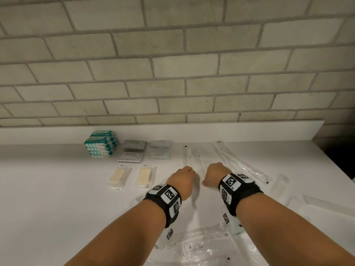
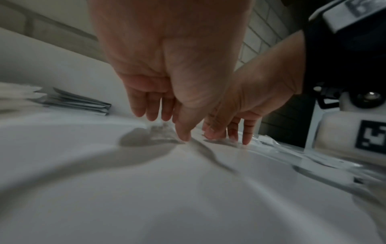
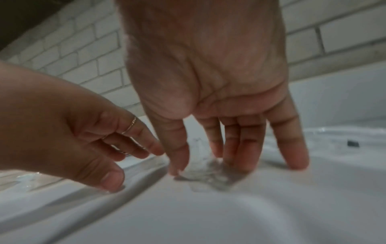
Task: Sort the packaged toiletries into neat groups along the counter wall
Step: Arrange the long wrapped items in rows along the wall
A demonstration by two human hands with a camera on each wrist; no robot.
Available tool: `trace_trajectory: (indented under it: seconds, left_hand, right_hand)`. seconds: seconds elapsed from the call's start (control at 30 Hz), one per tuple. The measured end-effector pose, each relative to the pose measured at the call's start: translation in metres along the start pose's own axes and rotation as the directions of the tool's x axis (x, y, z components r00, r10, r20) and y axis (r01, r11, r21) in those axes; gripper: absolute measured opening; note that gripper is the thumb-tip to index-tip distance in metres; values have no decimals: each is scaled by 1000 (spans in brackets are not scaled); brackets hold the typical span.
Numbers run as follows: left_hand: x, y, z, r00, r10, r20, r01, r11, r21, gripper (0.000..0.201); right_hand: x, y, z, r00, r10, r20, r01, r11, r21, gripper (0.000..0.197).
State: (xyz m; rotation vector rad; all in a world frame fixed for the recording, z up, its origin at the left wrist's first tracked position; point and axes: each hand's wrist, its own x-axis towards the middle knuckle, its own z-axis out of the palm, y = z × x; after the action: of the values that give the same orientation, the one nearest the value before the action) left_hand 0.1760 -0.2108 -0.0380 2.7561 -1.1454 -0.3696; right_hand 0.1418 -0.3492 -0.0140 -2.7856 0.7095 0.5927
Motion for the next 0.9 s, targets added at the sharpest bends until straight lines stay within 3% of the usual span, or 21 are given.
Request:
trace_trajectory:
  seconds: [0.13, 0.27, 0.33, 0.4, 0.5, 0.63, 0.9]
  left_hand:
    - [-2, -6, 1, 997, -43, 58, 47, 996, -73, 59]
    - [0, -10, -1, 999, -26, 33, 28, 996, -82, 58]
    - [1, -13, -4, 1000, -2, 13, 4, 996, -84, 52]
    - [2, -13, -5, 1000, 9, 13, -7, 995, -101, 44]
    - [4, -19, -5, 1000, -8, 26, 11, 993, -117, 49]
    - [9, -34, -7, 998, -39, 46, 45, 989, -143, 65]
    - [22, -40, -16, 995, -44, 90, 60, 982, -181, 66]
  right_hand:
    - [5, 0, 1, 995, 95, -32, -89, 986, 139, 19]
    - [3, 4, -2, 975, 108, -194, -38, 941, 337, 42]
    - [-7, -3, 1, 987, -32, -158, 73, 962, 262, 59]
    - [-19, -12, 3, 985, -169, -41, 174, 964, 200, 75]
    - [-24, -21, 2, 963, -269, 18, 267, 961, 67, 68]
    - [-18, -24, -4, 933, -327, 153, 328, 945, 19, 66]
    - [9, -39, -15, 933, -345, 103, 345, 939, 19, 57]
